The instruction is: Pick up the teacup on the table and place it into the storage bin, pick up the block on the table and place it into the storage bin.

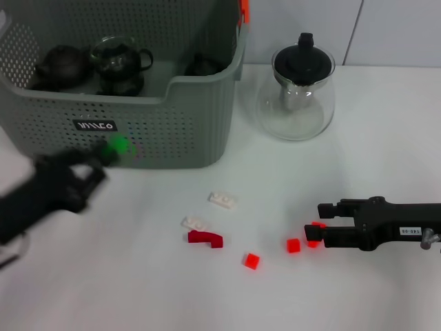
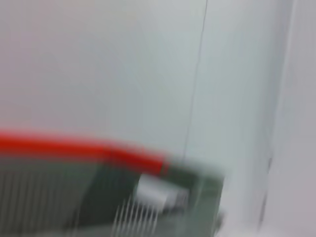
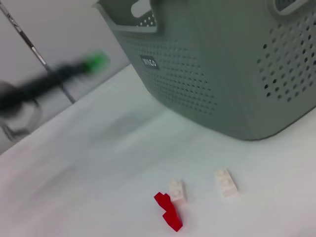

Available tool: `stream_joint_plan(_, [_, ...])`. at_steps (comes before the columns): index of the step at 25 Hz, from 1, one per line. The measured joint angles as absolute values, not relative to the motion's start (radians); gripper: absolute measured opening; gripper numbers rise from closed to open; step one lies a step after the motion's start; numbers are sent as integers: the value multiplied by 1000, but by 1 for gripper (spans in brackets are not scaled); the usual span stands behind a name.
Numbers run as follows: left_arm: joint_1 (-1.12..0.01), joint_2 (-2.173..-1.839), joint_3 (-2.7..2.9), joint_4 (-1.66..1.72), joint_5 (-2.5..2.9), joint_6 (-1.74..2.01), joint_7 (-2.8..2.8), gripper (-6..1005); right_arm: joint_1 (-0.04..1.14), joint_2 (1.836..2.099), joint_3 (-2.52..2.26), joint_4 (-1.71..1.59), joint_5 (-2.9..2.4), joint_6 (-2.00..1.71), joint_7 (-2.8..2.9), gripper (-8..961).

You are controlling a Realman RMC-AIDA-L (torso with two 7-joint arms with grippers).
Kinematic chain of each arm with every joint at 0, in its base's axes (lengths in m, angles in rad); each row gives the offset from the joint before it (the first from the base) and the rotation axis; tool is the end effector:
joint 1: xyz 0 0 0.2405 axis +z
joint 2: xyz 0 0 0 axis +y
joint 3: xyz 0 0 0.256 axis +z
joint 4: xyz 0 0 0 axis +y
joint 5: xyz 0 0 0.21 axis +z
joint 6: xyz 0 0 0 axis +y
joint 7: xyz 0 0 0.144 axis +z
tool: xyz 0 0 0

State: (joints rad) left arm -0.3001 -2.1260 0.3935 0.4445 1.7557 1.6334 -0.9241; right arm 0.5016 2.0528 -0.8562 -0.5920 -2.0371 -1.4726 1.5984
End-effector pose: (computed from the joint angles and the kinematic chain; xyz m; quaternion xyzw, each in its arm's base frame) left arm -0.3205 0.2609 0.0070 -0.8341 -0.2135 -0.3880 0.3289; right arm 0.2847 0.3135 -0.0251 -0.9249 0.3327 0.1693 0.0722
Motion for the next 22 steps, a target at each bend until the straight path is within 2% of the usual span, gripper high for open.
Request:
stream_joint_plan(3, [-304,-2097,289,516,1730,1827,-1083,211,502,2053,-857,-591,-2037,-1471,1598,737])
stream_joint_plan(7, [-390,-2064,162,625,1672,1928,-1437,220,508,2053,-860,-584,-2037,-1467,1598,737])
stream_joint_plan(10, [-476,-2038,169,721,1673,1818,-1716,227,510,2054,-861,-582,-2037,-1467,1598,737])
stream_joint_plan(17, [-607,-1982,458,842,1826,1433,-1986,242,511,2056,-859,-581,-2037,-1467,1598,737])
stream_joint_plan(22, [-663,-1978,565,863,1998,1282,-2107,252,514,2057,-861,-581,-2037,-1466,1598,738])
